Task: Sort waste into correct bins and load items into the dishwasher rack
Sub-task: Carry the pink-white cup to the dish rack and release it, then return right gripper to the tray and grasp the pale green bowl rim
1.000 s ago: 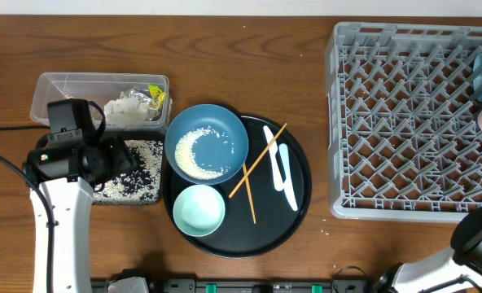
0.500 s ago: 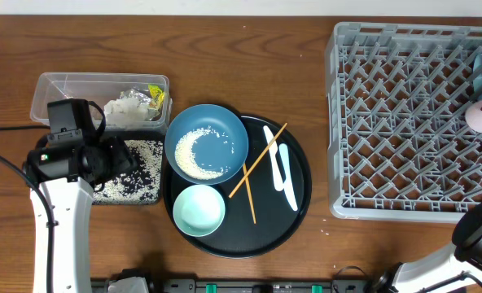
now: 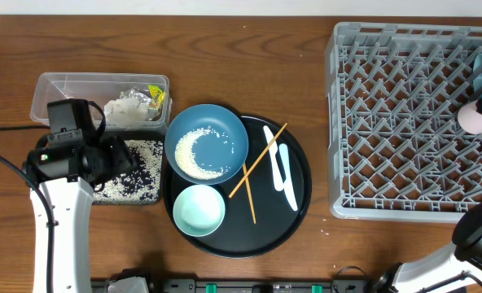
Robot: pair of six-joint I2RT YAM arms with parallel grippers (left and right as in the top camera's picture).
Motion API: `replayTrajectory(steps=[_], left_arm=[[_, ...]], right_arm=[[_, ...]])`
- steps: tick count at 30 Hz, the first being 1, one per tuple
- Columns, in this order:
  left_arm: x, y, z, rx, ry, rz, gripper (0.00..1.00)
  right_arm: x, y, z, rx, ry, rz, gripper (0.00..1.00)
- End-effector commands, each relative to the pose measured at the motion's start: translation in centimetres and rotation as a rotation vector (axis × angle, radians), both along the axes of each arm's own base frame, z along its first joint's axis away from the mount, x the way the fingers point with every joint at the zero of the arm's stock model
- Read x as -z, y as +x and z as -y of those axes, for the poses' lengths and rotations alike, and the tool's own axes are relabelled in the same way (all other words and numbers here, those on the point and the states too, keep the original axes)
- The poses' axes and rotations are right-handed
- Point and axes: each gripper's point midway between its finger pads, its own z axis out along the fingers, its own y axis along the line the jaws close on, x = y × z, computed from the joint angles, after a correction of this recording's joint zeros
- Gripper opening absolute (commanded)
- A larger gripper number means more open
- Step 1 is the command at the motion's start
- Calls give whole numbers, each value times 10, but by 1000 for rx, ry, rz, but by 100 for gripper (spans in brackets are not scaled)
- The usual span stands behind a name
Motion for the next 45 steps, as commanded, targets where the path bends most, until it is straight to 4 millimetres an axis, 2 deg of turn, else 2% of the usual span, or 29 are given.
replayTrajectory(steps=[1, 3, 16, 20, 25, 28, 32, 36, 39, 42, 45], left_arm=[[0, 0, -2, -9, 3, -2, 71], [0, 0, -2, -10, 2, -2, 71], [0, 0, -1, -9, 2, -2, 72], [0, 0, -2, -9, 3, -2, 71], [0, 0, -2, -9, 2, -2, 71], [0, 0, -2, -9, 2, -2, 72], [0, 0, -2, -10, 2, -2, 71], [0, 0, -1, -9, 2, -2, 71], [0, 0, -2, -9, 2, -2, 71], [0, 0, -2, -9, 2, -2, 71], [0, 0, -2, -9, 3, -2, 72]], right_arm=[[0, 0, 2, 12, 5, -1, 55], [0, 0, 1, 12, 6, -2, 60], [0, 1, -3, 0, 23, 4, 65], [-5, 9, -22, -54, 89, 49, 66], [-35, 26, -66, -221, 140, 154, 68], [-56, 32, -110, -354, 146, 188, 69], [-63, 26, -180, -523, 168, 140, 70], [-49, 6, -270, -723, 235, 11, 71], [-38, -14, -327, -862, 262, -67, 72], [-24, -39, -382, -994, 280, -135, 72], [-7, -65, -422, -1076, 297, -195, 72]])
